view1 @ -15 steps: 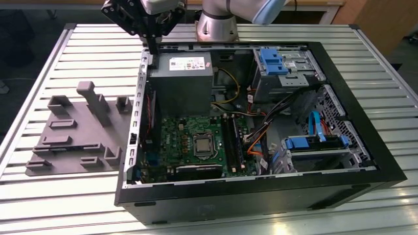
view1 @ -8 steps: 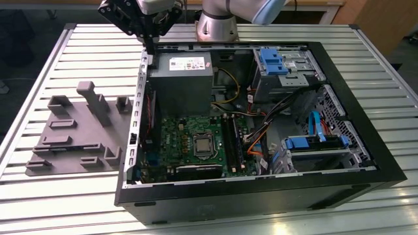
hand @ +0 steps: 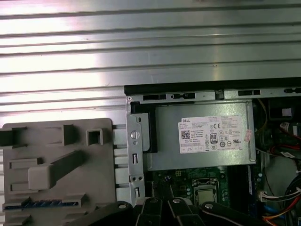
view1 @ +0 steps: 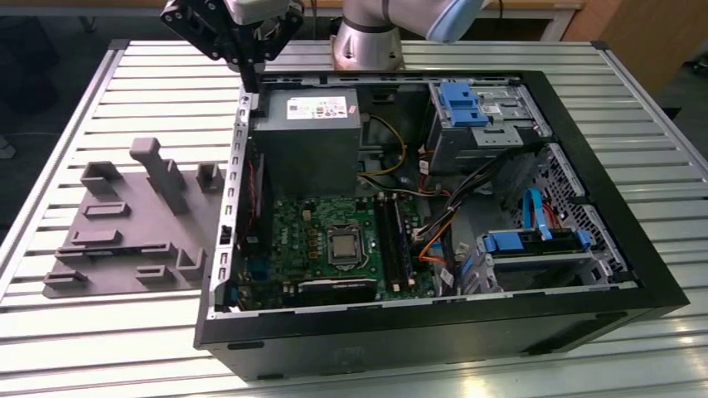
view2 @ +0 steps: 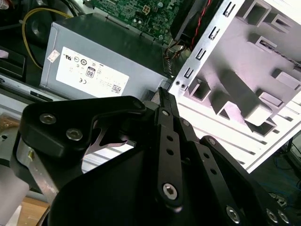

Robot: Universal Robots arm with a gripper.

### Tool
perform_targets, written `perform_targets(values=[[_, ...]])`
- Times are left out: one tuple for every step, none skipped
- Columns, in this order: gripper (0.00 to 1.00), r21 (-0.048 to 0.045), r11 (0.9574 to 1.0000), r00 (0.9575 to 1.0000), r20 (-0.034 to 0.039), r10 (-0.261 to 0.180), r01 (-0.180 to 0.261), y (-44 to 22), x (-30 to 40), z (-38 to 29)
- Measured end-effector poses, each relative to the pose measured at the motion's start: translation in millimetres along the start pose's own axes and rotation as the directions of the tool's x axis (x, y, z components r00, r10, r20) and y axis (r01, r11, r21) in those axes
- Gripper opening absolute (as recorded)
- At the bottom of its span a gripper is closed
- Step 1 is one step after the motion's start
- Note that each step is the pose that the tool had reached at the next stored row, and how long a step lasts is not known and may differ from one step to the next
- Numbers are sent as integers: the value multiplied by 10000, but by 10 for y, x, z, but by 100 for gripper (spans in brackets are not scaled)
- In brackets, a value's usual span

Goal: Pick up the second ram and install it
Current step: 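Reach for the second ram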

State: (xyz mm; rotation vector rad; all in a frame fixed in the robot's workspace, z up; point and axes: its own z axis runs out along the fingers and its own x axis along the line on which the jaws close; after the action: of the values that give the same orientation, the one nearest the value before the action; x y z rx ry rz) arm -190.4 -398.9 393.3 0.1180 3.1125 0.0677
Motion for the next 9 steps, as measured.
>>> perform_targets(values=[[11, 0, 10000, 10000, 0, 0, 0, 0, 6, 0], [11, 0, 10000, 10000, 1, 0, 0, -1, 11, 0], [11, 0, 10000, 10000, 0, 0, 0, -1, 17, 0], [11, 0, 10000, 10000, 0, 0, 0, -2, 23, -1], [11, 0, 10000, 10000, 0, 0, 0, -2, 29, -1], [11, 1, 10000, 10000, 0, 0, 0, -3, 36, -1], [11, 0, 10000, 10000, 0, -1, 1, -3, 44, -1], [11, 0, 10000, 10000, 1, -1, 1, -4, 52, -1], [11, 0, 10000, 10000, 0, 0, 0, -5, 60, -2]])
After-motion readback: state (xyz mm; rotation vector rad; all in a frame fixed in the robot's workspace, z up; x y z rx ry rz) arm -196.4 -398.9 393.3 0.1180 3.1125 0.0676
